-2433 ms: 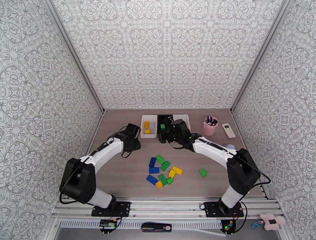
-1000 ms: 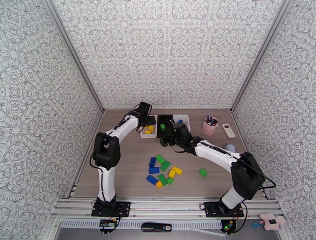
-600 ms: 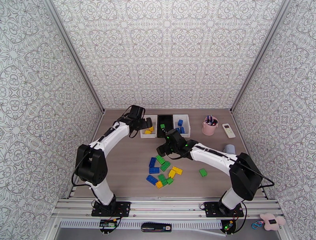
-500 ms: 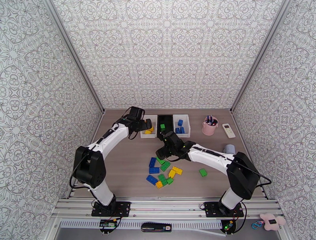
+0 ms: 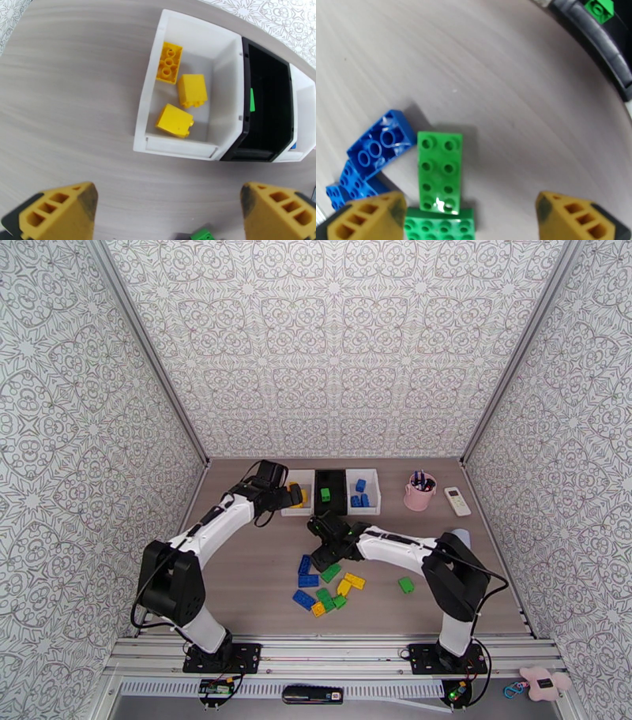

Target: Sort the legos into containers by color

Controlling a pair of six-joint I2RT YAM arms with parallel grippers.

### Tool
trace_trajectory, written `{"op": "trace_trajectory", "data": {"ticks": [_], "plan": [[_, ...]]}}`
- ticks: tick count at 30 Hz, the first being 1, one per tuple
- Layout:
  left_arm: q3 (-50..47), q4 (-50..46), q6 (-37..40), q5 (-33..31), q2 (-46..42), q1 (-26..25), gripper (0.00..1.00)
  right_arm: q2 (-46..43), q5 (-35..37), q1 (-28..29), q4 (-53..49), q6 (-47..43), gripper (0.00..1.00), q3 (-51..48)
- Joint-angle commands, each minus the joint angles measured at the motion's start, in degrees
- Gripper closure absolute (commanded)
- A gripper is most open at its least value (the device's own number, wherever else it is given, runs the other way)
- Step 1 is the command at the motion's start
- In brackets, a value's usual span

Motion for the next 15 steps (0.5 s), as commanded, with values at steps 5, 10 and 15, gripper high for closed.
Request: {"op": "trace_trajectory", "data": {"ticks": [5, 10, 15], "plan": [[-0.37, 0.35, -0.27, 0.35, -1.27, -0.33, 0.0, 5.86, -2.43, 0.67, -3.8, -2.28, 0.13, 6.38], [-0.71, 0.25, -0.11, 0.07, -1.75, -0.25, 0.0, 7.68, -2.73, 0.7, -3.99, -2.92, 0.21, 7.23], [-1.72, 1.06, 0.32, -0.11, -2.44, -0.25, 0.0, 8.94, -2.47, 0.7, -4.54, -2.34, 0.31, 7.41]]}}
